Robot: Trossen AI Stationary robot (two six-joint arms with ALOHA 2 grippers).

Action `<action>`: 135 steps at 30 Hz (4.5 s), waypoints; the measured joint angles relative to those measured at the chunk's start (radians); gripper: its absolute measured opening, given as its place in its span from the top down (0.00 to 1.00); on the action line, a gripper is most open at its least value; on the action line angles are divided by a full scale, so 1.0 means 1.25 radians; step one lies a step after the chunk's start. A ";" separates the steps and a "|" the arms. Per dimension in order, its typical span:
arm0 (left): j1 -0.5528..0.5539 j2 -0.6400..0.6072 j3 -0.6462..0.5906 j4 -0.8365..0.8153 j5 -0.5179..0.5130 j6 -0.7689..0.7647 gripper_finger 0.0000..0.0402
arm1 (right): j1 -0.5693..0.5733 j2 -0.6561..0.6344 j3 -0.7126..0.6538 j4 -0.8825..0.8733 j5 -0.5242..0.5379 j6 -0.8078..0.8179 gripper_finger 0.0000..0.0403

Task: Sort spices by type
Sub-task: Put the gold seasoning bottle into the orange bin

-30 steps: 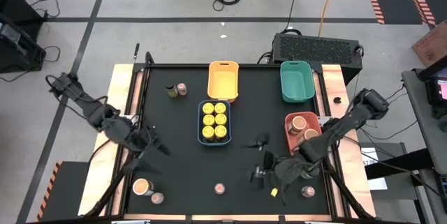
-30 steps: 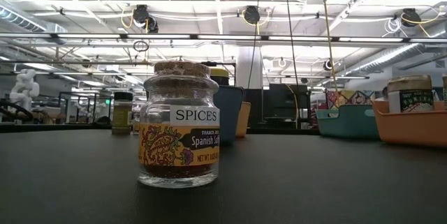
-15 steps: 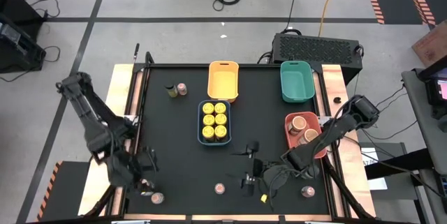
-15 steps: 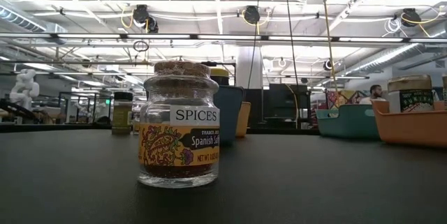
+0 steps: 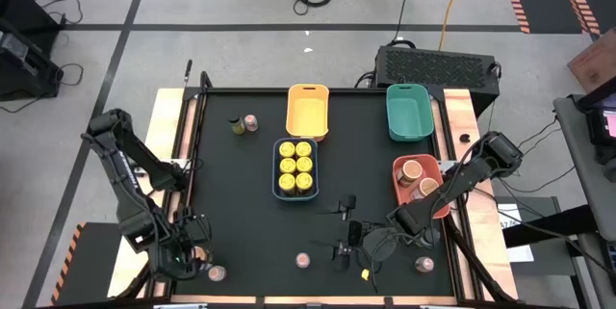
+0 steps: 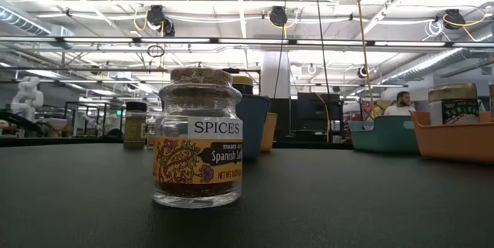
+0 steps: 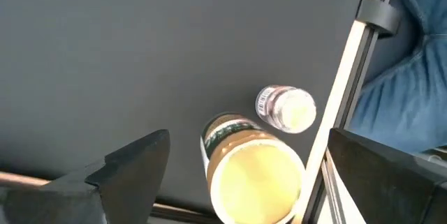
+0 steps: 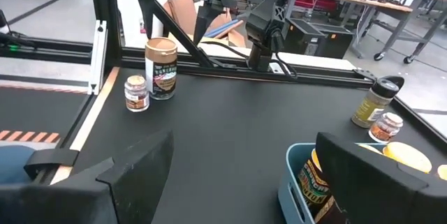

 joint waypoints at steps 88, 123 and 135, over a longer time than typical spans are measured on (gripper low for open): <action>0.578 0.389 0.288 0.055 0.172 0.799 0.31 | 0.000 0.000 -0.001 -0.058 -0.044 -0.034 0.15; 0.541 0.232 0.288 -0.050 0.065 0.794 0.10 | -0.002 0.000 -0.001 -0.086 -0.044 0.007 0.15; 0.368 -0.039 0.086 0.027 -0.304 0.672 0.10 | -0.078 0.046 -0.001 -0.030 -0.122 0.108 0.15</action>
